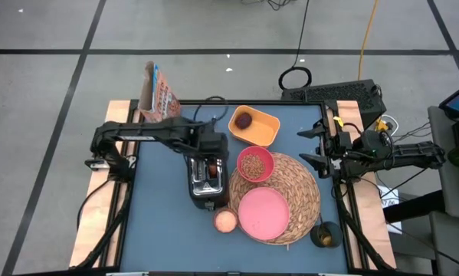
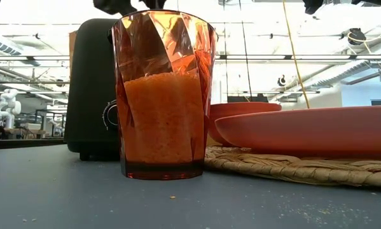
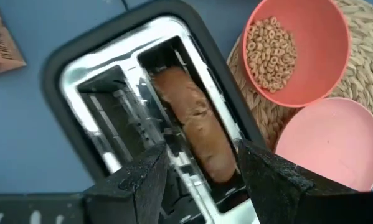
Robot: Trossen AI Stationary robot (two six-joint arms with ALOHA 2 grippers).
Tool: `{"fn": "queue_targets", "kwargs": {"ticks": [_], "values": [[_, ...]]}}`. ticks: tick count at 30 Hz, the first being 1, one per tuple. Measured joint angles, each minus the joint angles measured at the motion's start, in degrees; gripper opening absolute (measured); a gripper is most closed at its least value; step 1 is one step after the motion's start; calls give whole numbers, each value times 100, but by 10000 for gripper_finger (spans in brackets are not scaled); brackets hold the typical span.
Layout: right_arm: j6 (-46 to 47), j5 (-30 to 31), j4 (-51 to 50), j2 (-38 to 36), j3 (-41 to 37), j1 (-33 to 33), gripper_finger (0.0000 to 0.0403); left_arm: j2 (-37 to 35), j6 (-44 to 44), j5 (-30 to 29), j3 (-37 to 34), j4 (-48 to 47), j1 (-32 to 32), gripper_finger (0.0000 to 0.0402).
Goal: Arrange a breakfast setting
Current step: Put the bread on the pink plate
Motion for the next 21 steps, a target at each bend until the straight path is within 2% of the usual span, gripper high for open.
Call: {"fn": "queue_targets", "kwargs": {"ticks": [15,21], "values": [[1,-2,1,-1,-1,-1,320,478,106,22,-2,11,33,203],[1,-2,0,0,-1,0,320,483,209,26,-2,10,34,158]]}}
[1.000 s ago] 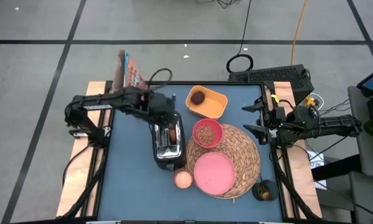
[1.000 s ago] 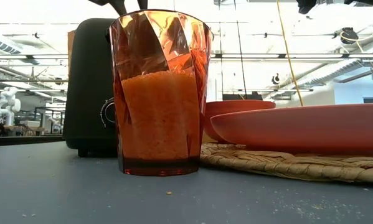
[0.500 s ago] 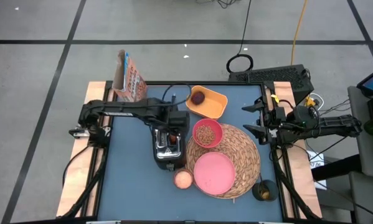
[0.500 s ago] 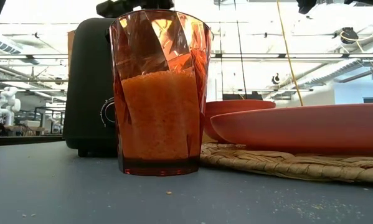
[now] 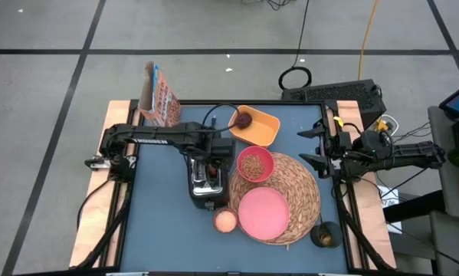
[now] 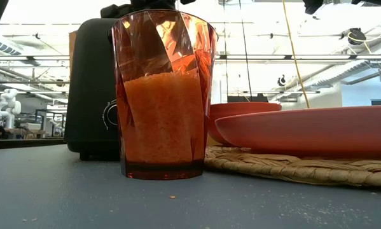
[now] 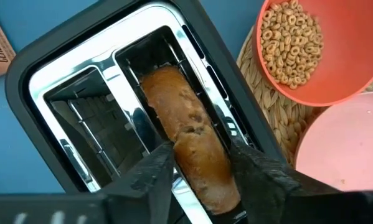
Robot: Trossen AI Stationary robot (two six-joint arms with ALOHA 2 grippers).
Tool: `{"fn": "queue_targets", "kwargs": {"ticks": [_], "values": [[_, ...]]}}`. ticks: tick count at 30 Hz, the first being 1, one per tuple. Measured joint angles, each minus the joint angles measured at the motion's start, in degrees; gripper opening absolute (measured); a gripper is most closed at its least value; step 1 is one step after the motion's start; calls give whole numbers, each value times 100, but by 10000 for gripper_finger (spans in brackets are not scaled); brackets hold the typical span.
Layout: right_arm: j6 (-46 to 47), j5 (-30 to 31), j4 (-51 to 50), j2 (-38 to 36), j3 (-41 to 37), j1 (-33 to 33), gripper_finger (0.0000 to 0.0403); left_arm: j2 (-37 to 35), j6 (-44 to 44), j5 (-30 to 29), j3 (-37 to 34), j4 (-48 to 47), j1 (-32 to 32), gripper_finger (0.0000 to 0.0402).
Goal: Arrange a breakfast setting
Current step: Put the bread on the pink plate
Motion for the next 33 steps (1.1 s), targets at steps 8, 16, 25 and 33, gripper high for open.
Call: {"fn": "queue_targets", "kwargs": {"ticks": [8,16,25,33], "values": [[0,0,2,-2,2,-1,320,0,141,7,0,13,4,95],[0,0,2,-2,0,0,320,0,166,8,0,7,10,91],[0,0,2,-2,1,-2,320,-170,402,373,0,53,187,90],[0,0,-2,-3,0,-2,320,-611,784,529,0,129,362,90]]}}
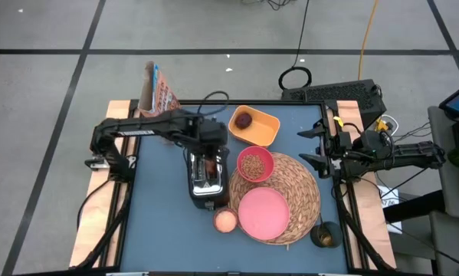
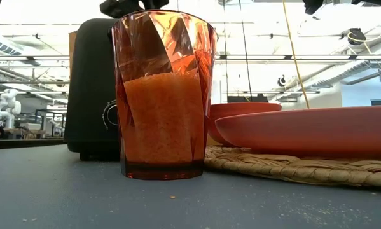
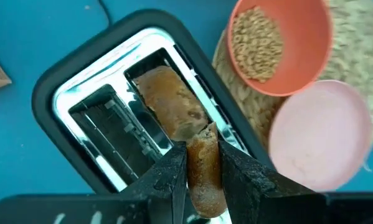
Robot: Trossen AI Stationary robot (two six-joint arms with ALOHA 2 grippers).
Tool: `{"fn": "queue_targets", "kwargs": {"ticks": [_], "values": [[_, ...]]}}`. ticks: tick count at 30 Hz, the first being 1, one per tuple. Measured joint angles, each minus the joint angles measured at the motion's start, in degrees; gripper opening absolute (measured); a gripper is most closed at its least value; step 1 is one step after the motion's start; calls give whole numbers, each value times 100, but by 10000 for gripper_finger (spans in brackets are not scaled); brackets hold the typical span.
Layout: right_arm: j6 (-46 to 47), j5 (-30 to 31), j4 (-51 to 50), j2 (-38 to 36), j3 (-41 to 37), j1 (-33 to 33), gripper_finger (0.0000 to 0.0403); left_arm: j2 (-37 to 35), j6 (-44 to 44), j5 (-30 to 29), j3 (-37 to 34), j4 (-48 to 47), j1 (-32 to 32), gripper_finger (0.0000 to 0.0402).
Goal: Arrange a breakfast setting
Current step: Put the bread on the pink plate
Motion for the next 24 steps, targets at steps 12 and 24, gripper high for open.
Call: {"fn": "queue_targets", "kwargs": {"ticks": [12,24], "values": [[-5,13,4,3,0,1,320,-938,102,65,0,816,103,90],[-15,24,9,-1,2,0,320,-841,1229,55,2,3062,-244,90]]}}
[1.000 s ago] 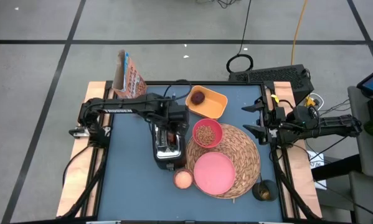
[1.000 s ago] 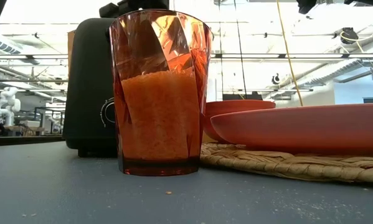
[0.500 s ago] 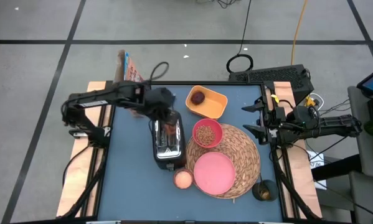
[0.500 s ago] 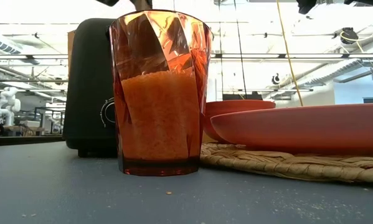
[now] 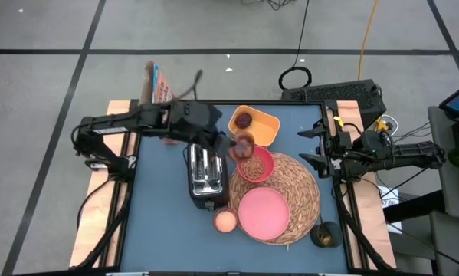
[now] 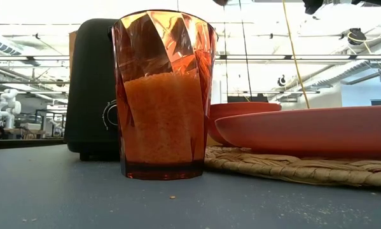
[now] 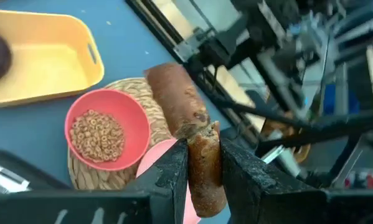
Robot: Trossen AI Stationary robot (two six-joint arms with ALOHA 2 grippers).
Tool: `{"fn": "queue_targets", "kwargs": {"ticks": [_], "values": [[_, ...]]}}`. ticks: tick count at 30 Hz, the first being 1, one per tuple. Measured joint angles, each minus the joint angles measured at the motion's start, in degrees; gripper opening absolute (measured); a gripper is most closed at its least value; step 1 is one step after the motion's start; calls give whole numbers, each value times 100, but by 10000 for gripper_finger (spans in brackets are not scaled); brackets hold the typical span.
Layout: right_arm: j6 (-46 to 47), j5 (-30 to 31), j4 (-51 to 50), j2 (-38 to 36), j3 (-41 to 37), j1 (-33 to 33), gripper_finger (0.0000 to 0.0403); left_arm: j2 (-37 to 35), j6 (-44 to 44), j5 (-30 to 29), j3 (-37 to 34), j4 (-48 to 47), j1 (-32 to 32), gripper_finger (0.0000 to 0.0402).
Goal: Arrange a breakfast setting
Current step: Put the bread on the pink plate
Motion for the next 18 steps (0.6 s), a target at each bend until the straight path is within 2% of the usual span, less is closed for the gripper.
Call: {"fn": "queue_targets", "kwargs": {"ticks": [5,10,13,18], "values": [[0,0,21,-1,-2,0,320,385,668,-69,0,170,-292,90],[13,2,50,-9,-2,0,320,821,1578,-542,0,234,-607,90],[87,1,93,-14,-2,0,320,1048,2223,-759,0,506,-796,90],[307,0,113,-14,-2,1,320,1463,3182,-771,0,1153,-1122,90]]}}
